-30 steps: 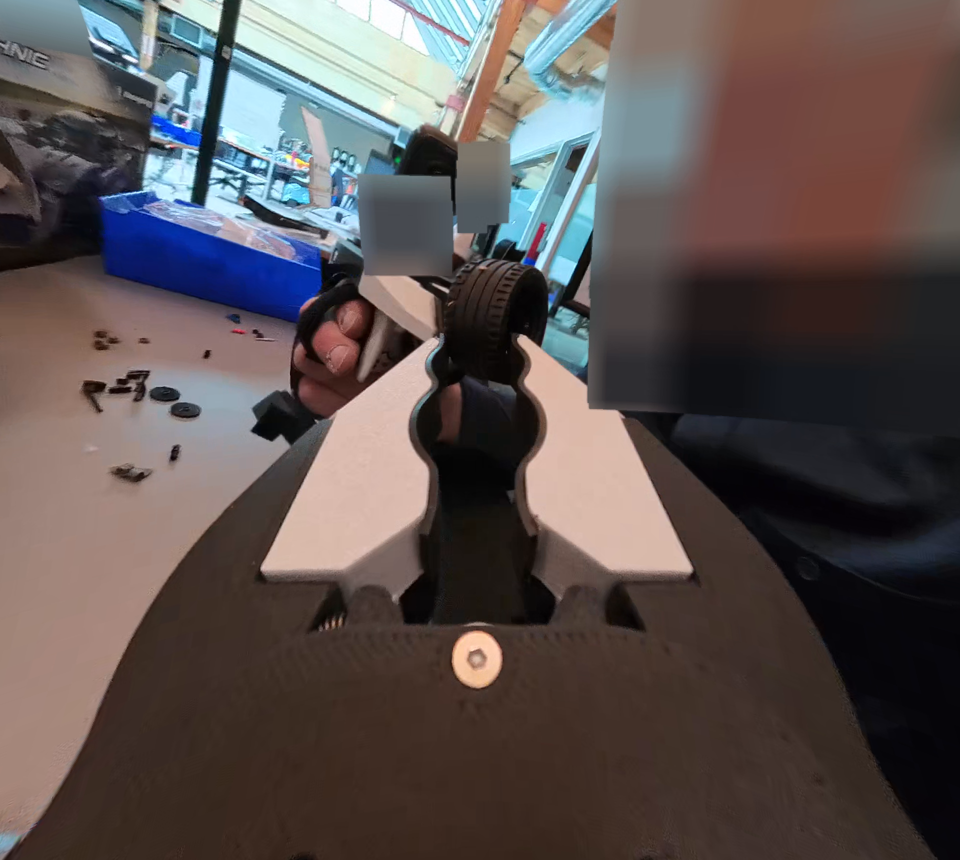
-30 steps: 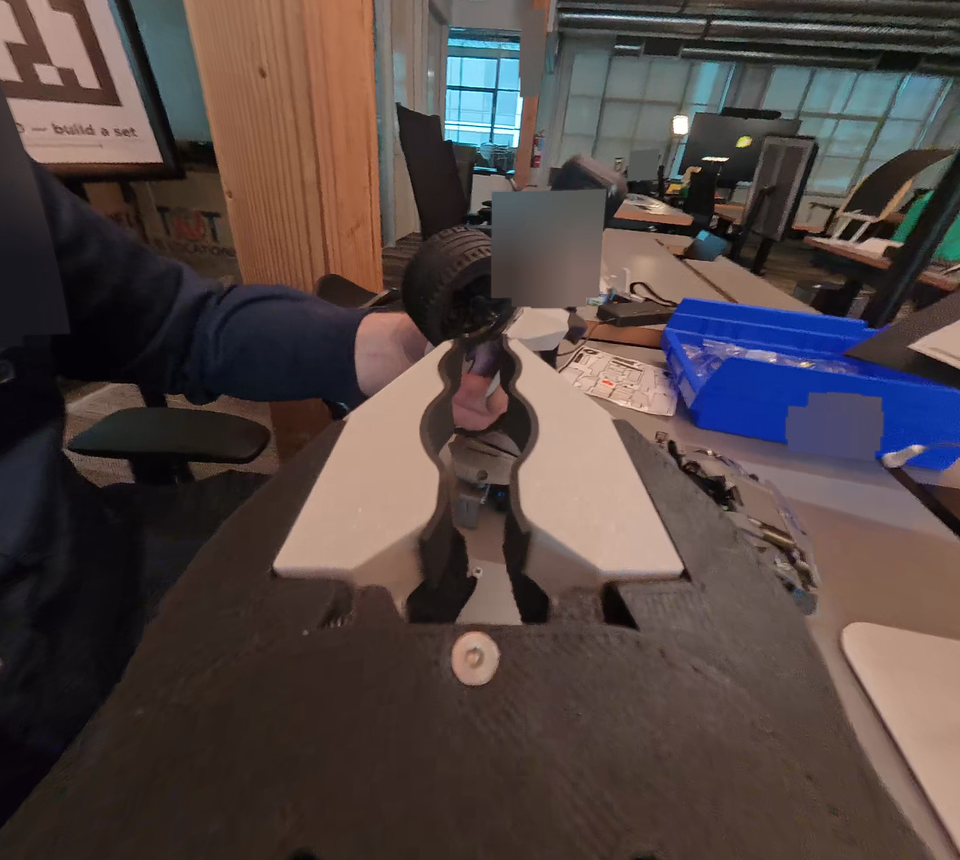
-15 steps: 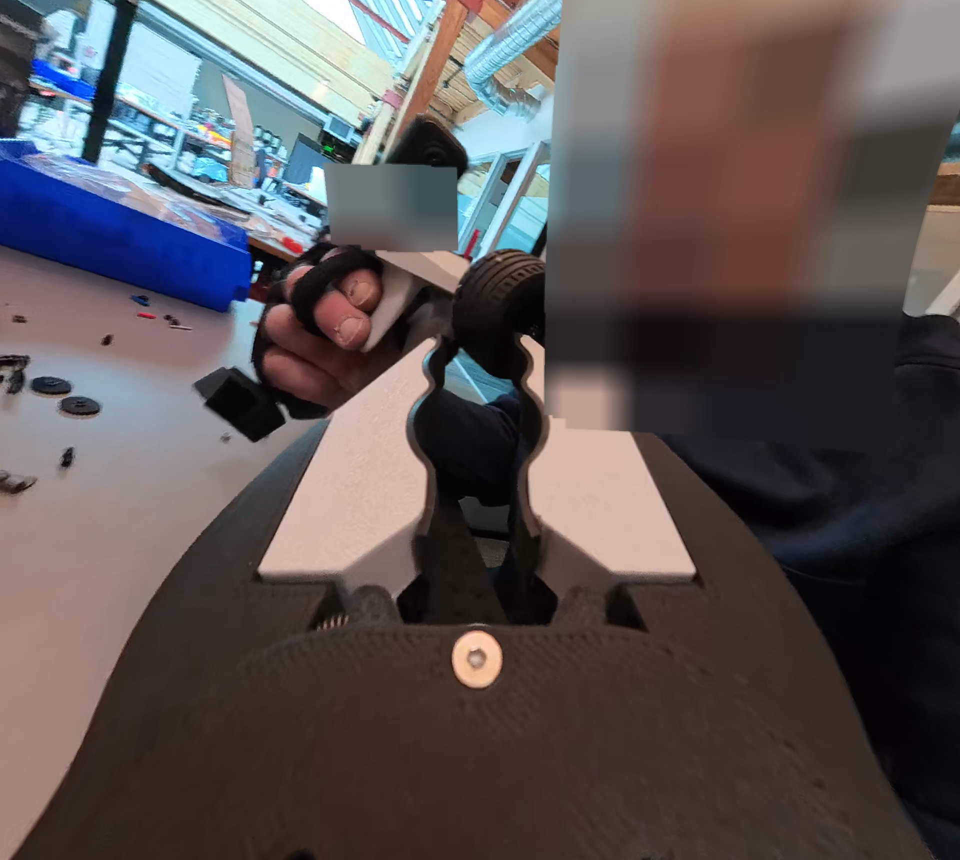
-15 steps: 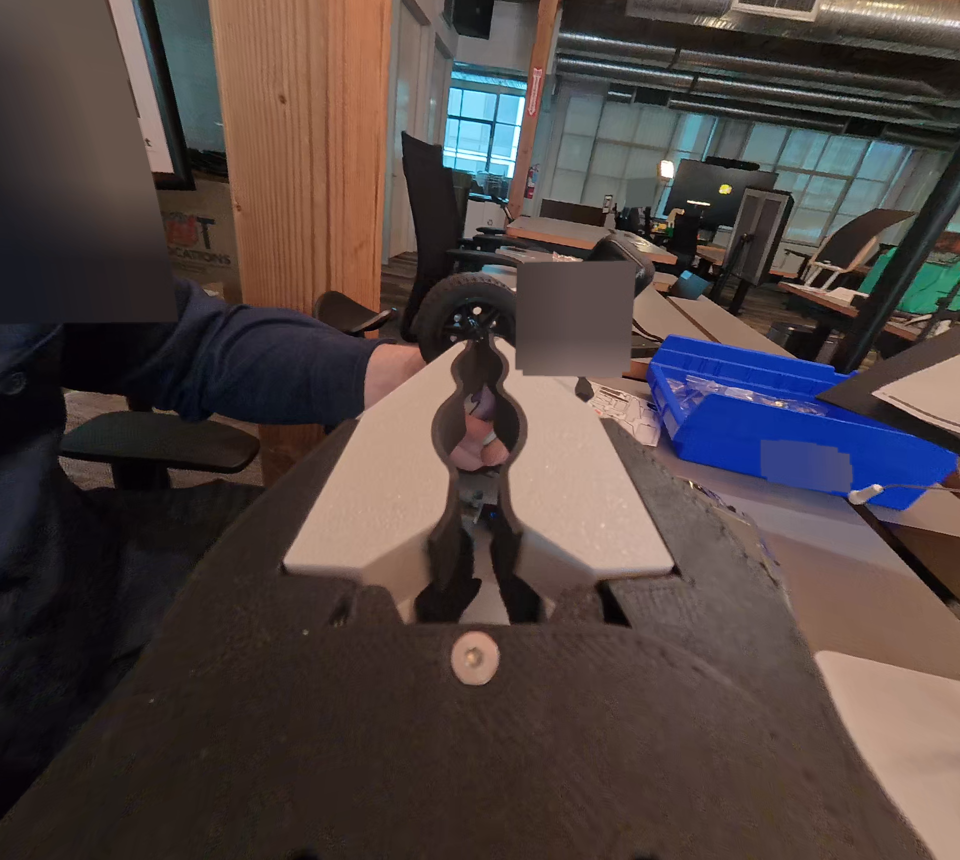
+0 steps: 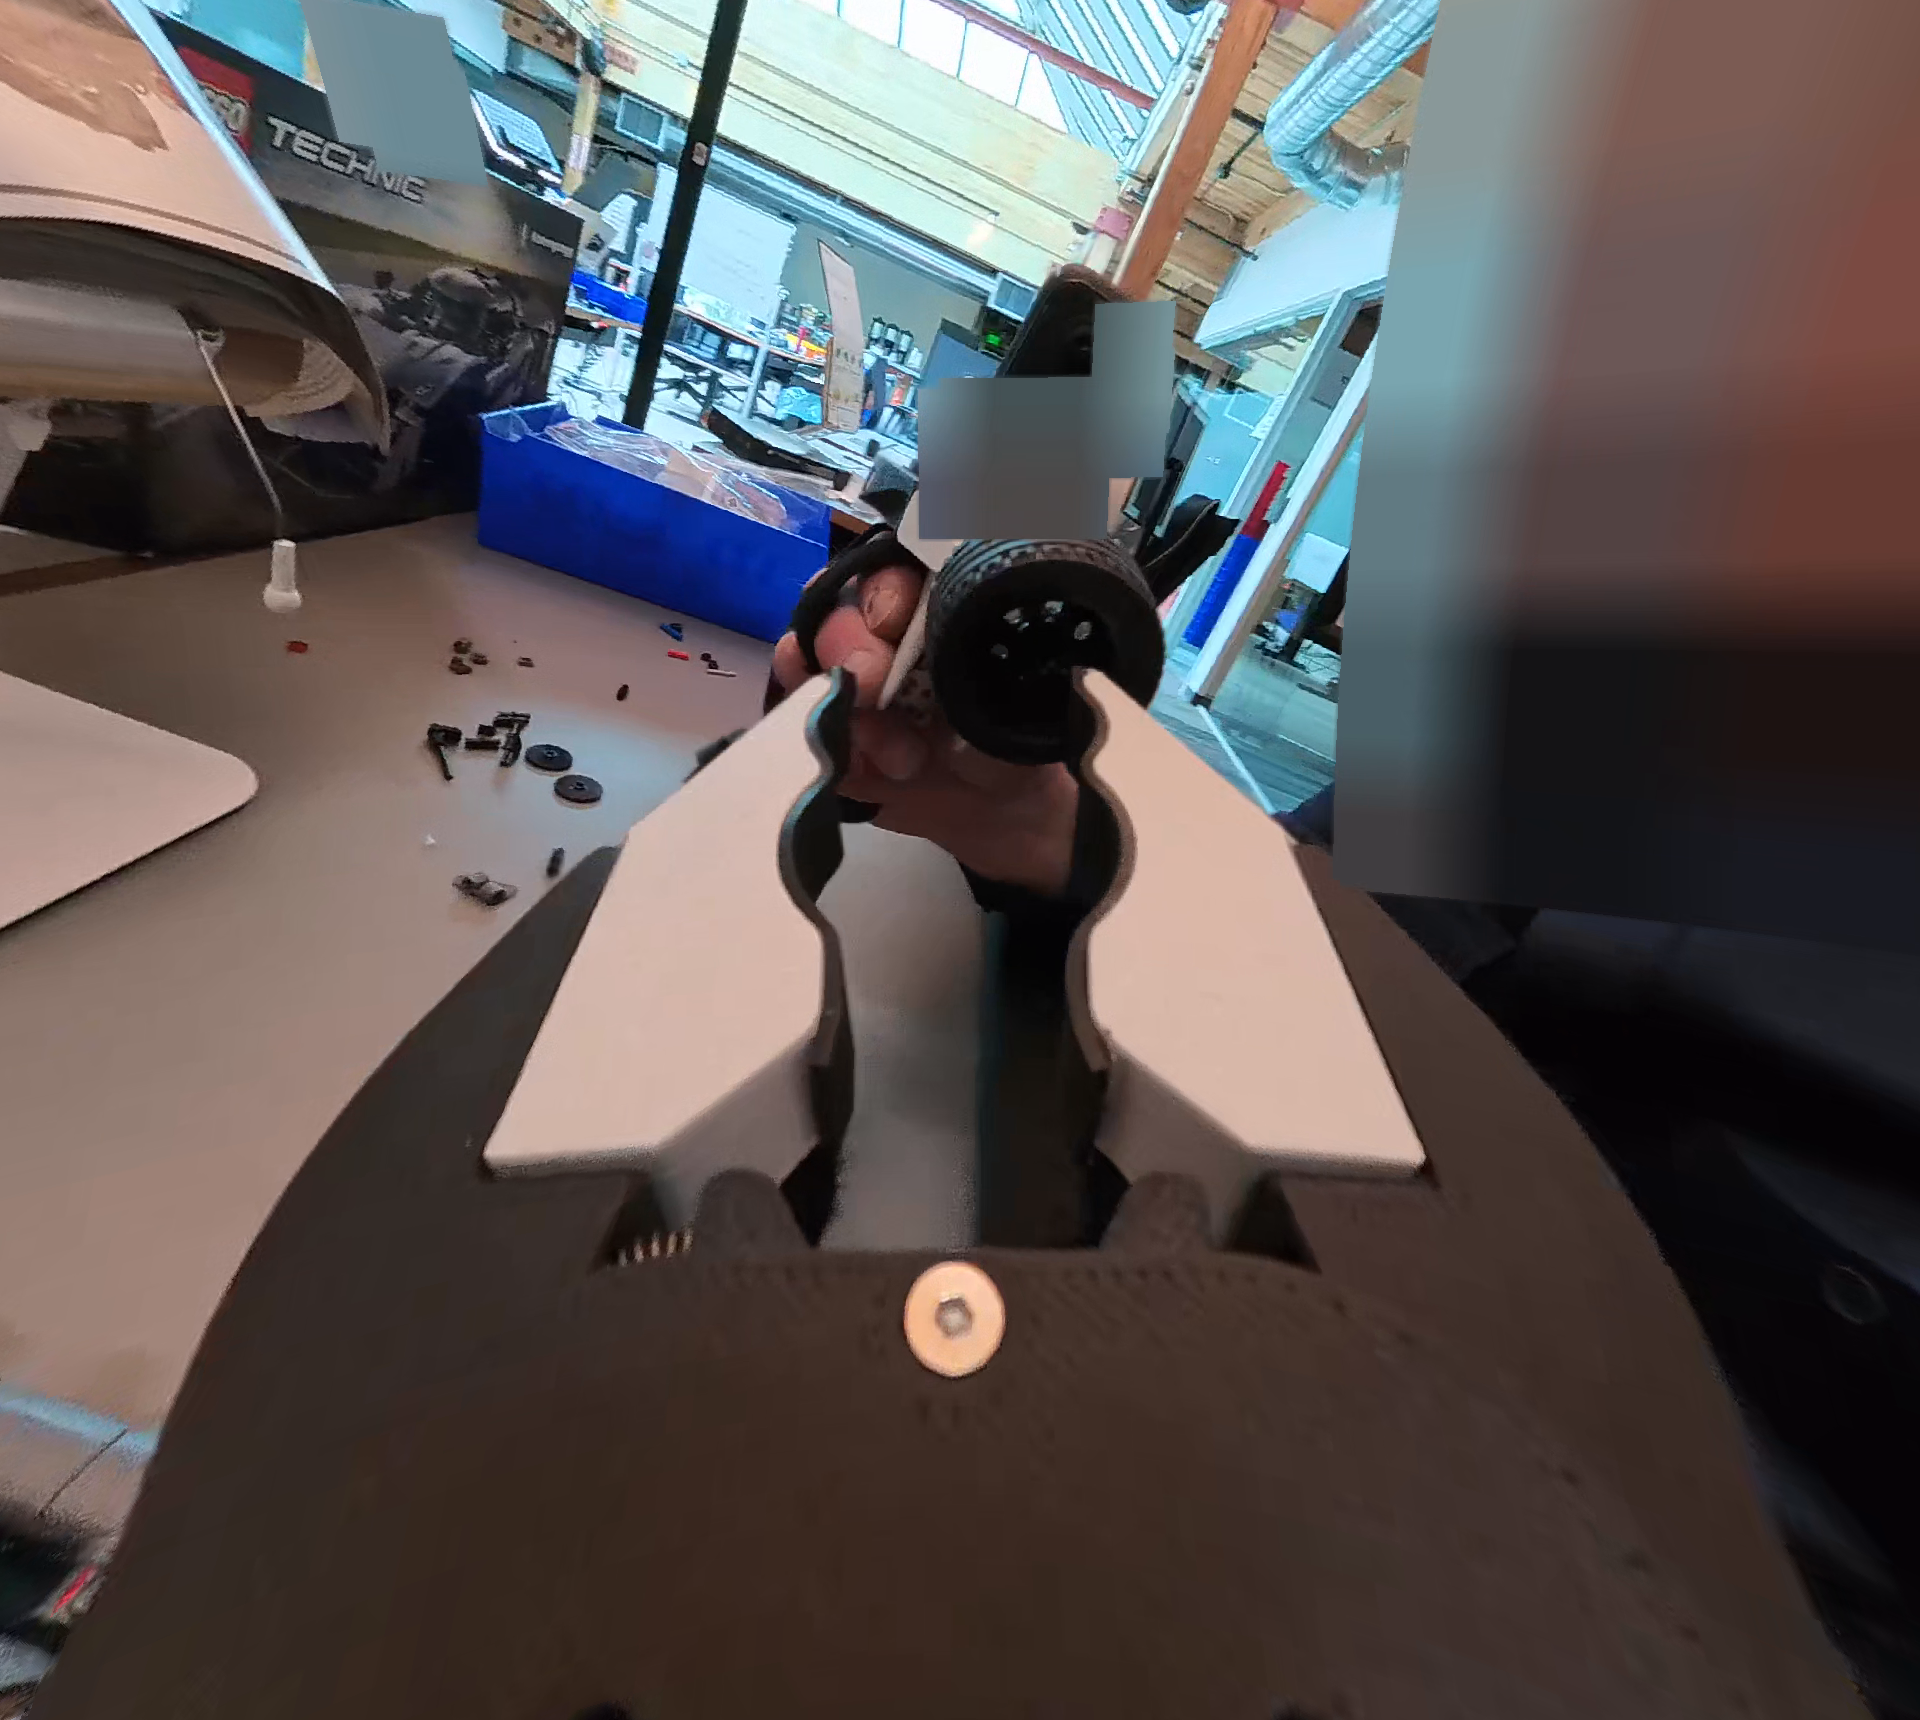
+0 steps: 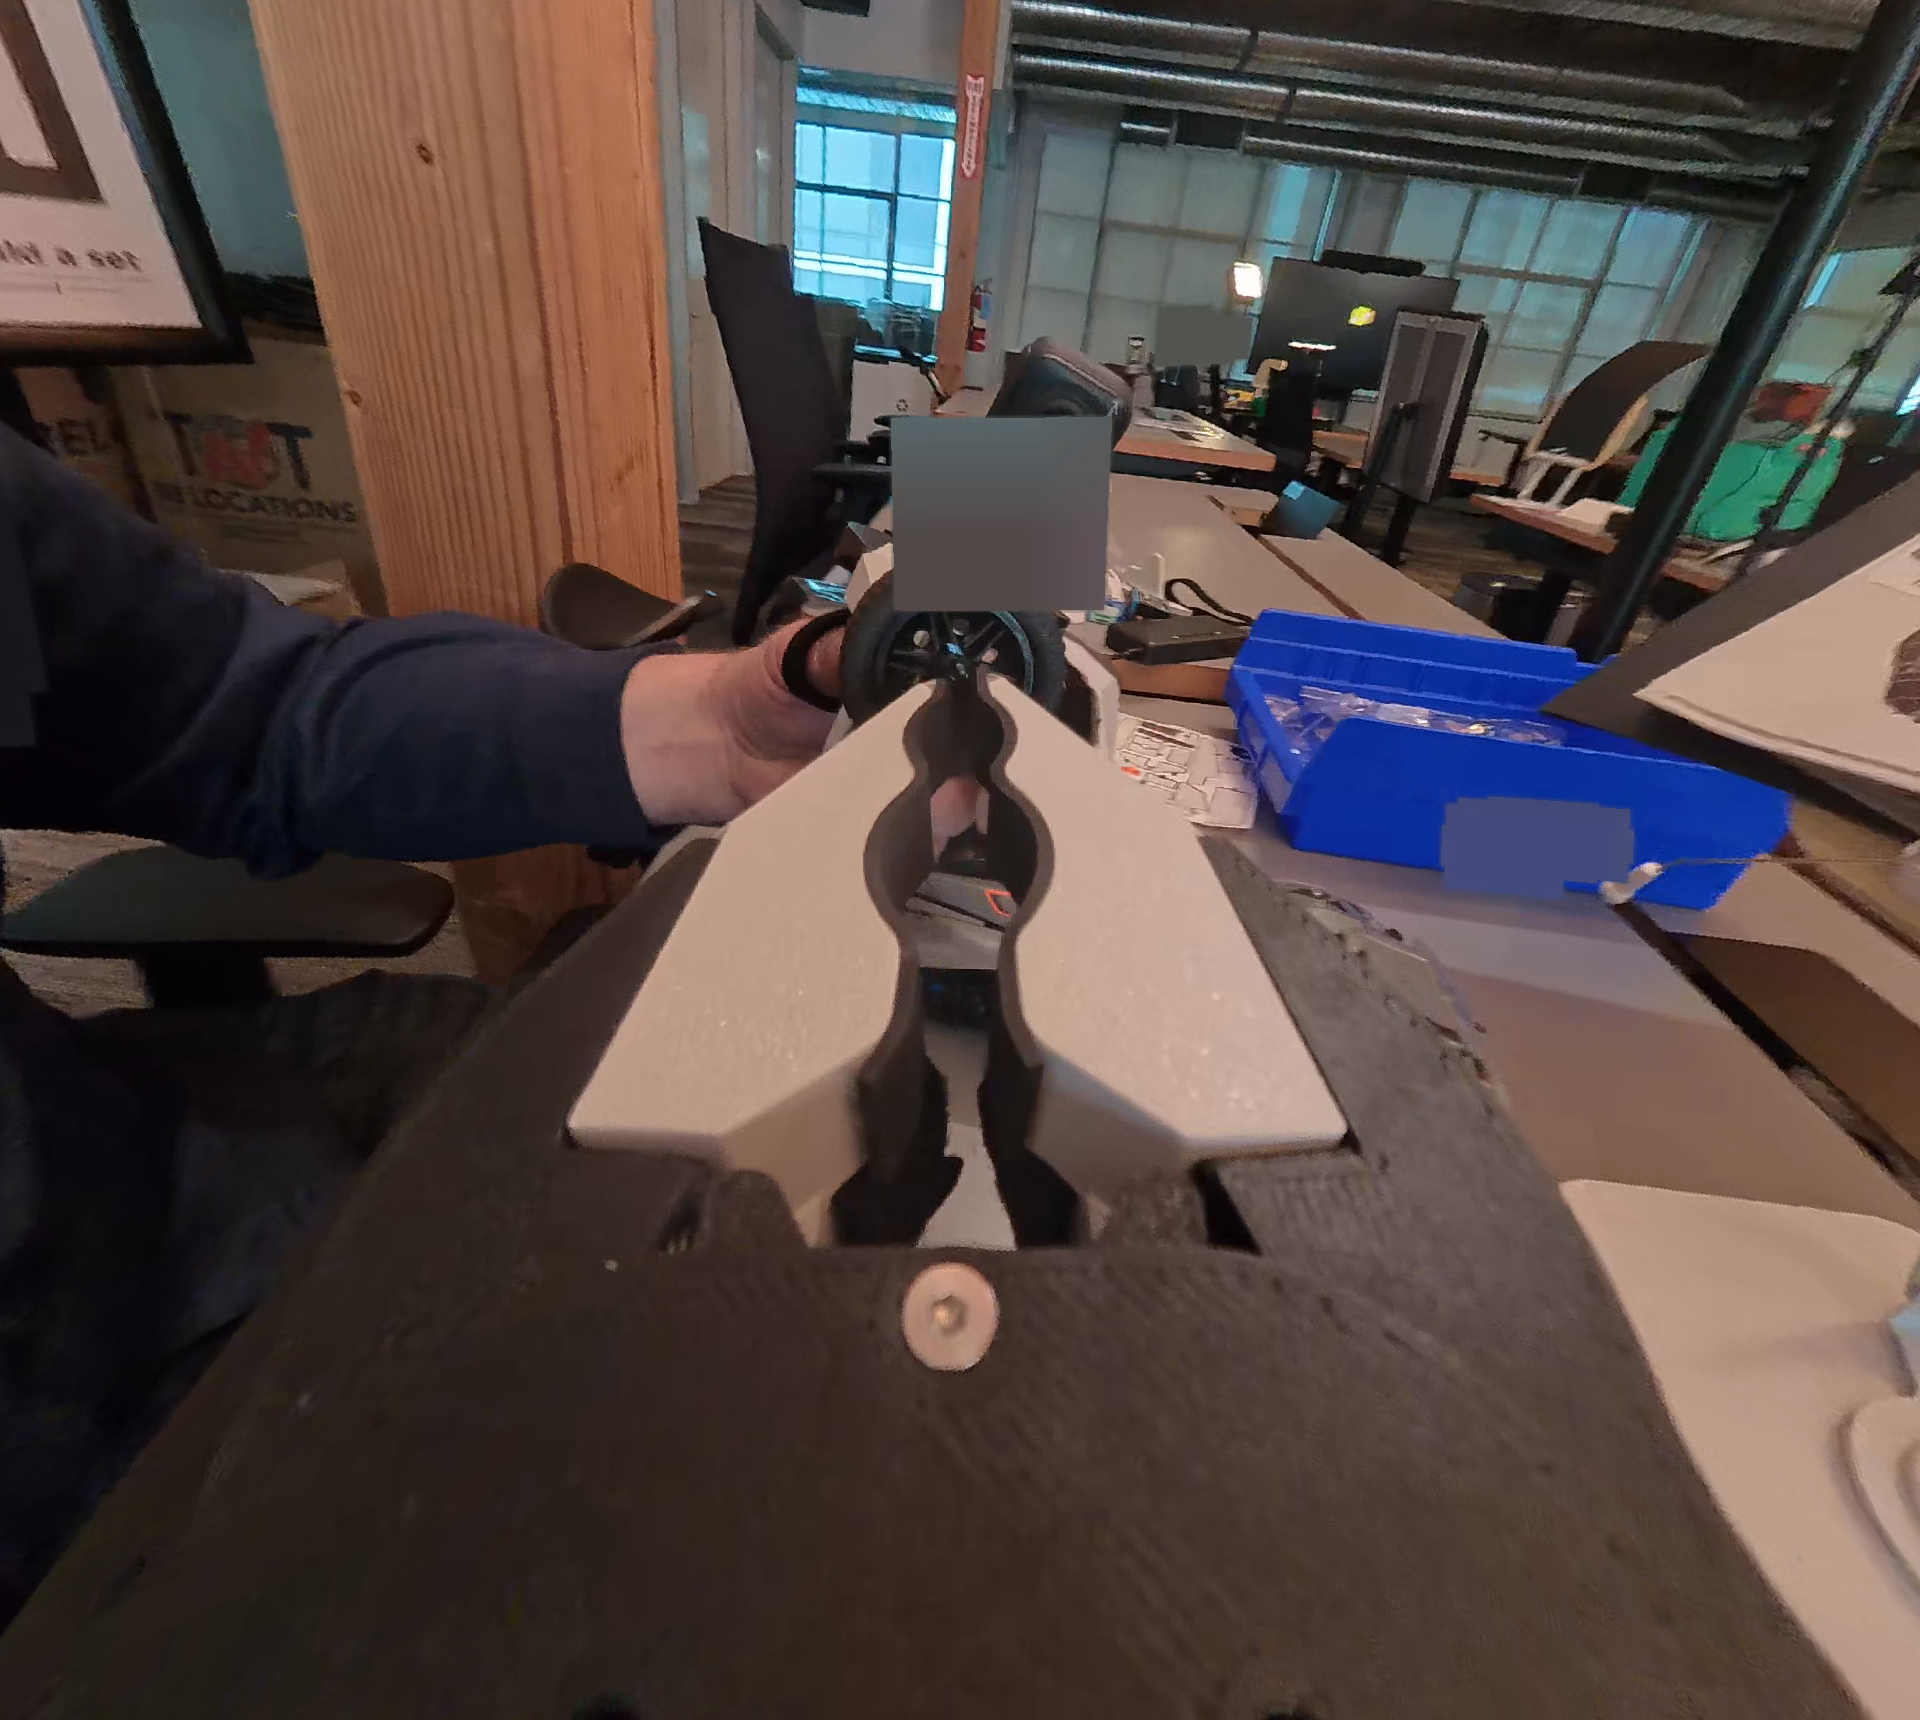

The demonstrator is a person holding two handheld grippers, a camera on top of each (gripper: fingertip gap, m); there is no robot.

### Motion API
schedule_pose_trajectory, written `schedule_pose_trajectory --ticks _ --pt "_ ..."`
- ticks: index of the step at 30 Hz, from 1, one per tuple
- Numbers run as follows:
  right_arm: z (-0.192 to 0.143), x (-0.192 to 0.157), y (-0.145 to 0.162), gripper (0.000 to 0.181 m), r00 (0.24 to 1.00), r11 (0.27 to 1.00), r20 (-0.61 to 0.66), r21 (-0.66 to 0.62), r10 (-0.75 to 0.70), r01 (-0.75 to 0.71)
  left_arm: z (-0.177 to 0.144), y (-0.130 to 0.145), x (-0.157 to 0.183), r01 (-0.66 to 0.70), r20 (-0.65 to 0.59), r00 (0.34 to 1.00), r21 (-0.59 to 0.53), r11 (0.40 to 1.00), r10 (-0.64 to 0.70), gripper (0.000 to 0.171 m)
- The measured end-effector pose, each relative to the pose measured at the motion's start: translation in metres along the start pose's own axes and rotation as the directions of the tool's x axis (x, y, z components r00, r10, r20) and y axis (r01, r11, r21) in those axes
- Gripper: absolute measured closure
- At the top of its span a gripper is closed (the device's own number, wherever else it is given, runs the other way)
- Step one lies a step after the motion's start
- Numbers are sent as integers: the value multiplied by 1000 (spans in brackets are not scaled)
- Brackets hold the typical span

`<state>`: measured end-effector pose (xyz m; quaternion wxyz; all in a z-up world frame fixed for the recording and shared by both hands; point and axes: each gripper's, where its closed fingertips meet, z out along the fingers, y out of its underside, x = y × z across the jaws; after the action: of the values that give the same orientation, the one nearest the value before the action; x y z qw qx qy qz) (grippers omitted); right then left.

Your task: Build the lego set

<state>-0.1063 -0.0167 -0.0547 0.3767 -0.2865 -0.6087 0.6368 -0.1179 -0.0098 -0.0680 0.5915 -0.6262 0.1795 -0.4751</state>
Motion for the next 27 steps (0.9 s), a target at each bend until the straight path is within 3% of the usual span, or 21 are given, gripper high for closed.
schedule_pose_trajectory --ticks 3,5,8,10,13,16,23,27 --pt "0 -5 6 181 974 984 137 -5 178 -179 3 3 6 -87 8 996 -13 996 87 132" --pt "0 -9 11 180 932 957 221 -24 287 -289 7 4 15 -148 -17 989 -21 989 148 139" --pt "-2 -8 11 180 873 915 294 -17 390 -403 10 4 18 -159 -23 987 -23 987 159 141" --pt "-3 -4 12 180 861 902 292 -15 417 -431 11 4 15 -173 4 985 -25 985 173 141" --pt "-3 17 18 178 888 899 164 11 429 -437 9 1 2 -212 113 970 -34 977 214 142" --pt "-13 39 15 156 902 899 48 73 430 -432 4 -6 -12 -251 268 929 -54 967 256 142" --pt "-4 25 14 153 945 946 44 21 324 -325 6 -5 -33 -341 508 732 -302 890 453 141" --pt "-9 26 11 161 918 920 88 40 385 -390 12 -2 -32 -361 511 702 -344 867 495 141"
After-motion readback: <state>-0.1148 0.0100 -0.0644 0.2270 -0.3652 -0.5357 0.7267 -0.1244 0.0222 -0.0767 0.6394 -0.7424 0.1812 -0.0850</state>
